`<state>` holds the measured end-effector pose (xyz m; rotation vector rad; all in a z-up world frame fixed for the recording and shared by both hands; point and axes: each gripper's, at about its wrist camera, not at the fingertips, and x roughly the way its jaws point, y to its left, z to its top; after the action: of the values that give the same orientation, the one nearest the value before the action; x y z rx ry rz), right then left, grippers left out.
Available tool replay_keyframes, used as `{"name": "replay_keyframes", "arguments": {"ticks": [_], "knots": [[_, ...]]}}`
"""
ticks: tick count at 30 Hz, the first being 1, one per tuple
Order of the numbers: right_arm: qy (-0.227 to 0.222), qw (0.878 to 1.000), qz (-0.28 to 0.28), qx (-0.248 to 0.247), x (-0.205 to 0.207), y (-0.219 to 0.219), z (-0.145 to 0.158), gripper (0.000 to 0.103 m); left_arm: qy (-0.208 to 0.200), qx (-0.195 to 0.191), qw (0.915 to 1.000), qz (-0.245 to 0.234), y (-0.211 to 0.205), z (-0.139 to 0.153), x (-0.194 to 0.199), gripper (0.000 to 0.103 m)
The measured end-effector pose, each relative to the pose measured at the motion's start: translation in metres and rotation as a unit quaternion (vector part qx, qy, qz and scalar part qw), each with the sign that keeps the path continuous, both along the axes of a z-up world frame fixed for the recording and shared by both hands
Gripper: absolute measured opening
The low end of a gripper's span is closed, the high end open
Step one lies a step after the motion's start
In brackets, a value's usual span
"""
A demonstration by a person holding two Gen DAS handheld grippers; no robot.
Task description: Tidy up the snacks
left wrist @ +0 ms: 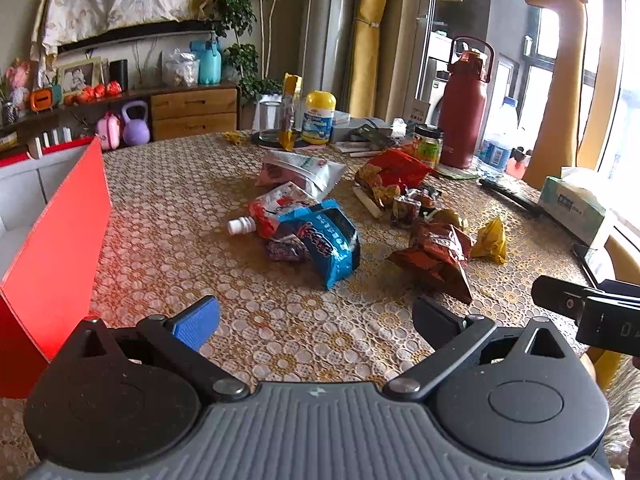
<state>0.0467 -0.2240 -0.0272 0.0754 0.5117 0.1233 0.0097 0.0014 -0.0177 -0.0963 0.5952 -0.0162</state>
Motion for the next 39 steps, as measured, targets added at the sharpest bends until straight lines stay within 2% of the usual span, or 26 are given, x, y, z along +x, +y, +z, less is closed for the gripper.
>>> {"name": "replay_keyframes", "arguments": {"ticks": [12, 25, 39], "knots": [[0.008, 1.0, 0.002, 0.011, 0.005, -0.005, -0.004, 0.103, 0.002, 0.014, 0.9999, 0.001, -0.005, -0.003, 0.014, 0.103], [0.002, 0.999, 0.011, 0.035, 0.02, -0.015, -0.005, 0.103, 0.0, 0.035, 0.9994, -0.004, -0.016, -0.006, 0.053, 0.103], [0.002, 0.999, 0.016, 0.04, 0.044, -0.021, -0.008, 0.103, 0.004, 0.015, 0.9994, 0.03, -0.025, -0.011, 0.105, 0.103]]}}
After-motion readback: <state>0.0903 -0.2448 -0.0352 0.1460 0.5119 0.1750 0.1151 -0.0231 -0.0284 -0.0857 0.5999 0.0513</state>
